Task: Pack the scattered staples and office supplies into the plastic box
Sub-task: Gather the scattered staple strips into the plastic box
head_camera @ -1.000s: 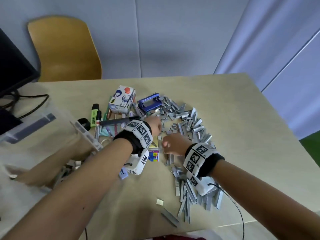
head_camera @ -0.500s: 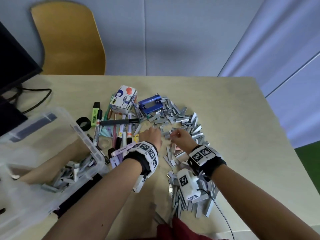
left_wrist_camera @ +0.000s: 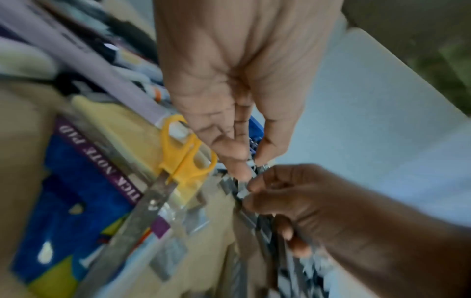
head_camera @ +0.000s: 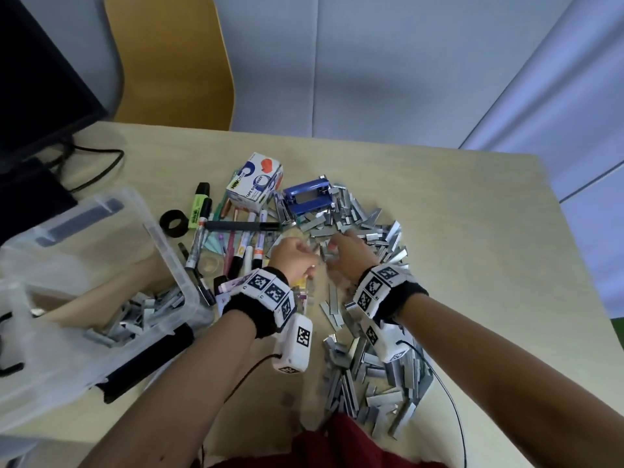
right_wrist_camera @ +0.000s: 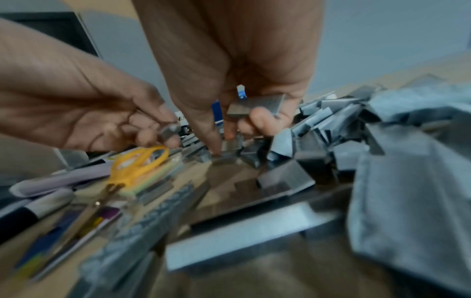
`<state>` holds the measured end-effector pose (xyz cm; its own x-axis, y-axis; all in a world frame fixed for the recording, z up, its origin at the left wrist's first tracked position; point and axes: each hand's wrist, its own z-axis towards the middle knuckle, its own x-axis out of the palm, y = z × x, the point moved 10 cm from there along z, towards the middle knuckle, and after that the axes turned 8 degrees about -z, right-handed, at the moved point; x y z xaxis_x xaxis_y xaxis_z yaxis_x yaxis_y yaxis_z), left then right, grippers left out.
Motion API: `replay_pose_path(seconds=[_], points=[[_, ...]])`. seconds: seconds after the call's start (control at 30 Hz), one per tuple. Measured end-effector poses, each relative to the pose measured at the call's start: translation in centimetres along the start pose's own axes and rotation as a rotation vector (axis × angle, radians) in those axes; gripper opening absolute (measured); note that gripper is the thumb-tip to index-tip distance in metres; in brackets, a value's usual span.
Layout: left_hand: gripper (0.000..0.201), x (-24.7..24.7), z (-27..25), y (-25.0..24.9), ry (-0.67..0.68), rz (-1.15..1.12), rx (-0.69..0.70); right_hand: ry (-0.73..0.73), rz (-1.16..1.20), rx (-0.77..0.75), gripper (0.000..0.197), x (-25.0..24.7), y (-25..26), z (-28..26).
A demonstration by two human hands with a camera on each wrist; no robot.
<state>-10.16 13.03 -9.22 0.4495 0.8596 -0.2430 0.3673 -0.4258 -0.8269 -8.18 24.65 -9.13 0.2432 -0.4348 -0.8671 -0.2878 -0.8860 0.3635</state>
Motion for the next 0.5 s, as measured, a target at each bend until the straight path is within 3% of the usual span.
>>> replay_pose_path(seconds=[0.07, 0.13, 0.23, 0.3, 0.4, 0.5], points=[[0.013, -0.3, 0.0, 0.1, 0.027, -0.178, -0.062, 0.012, -0.046, -0.015, 0.004, 0.1, 0.3, 0.5], [0.011, -0.5, 0.2, 0.2, 0.052, -0.279, -0.104, 0.039, -0.057, -0.011, 0.005, 0.2, 0.3, 0.8], [0.023, -0.8, 0.4, 0.7, 0.039, -0.461, -0.198, 0.047, -0.022, 0.012, 0.005, 0.2, -0.3, 0.8], [0.028, -1.2, 0.8, 0.7, 0.002, -0.464, -0.226, 0.051, 0.044, 0.028, 0.013, 0.5, -0.7, 0.7], [0.031, -1.6, 2.6, -0.8, -0.02, -0.108, -0.108, 0.048, 0.233, 0.079, 0.024, 0.7, -1.7, 0.5], [0.018, -0.9, 3.9, -2.6, -0.031, 0.438, 0.057, 0.054, 0.573, 0.196, 0.014, 0.5, -3.1, -0.1]])
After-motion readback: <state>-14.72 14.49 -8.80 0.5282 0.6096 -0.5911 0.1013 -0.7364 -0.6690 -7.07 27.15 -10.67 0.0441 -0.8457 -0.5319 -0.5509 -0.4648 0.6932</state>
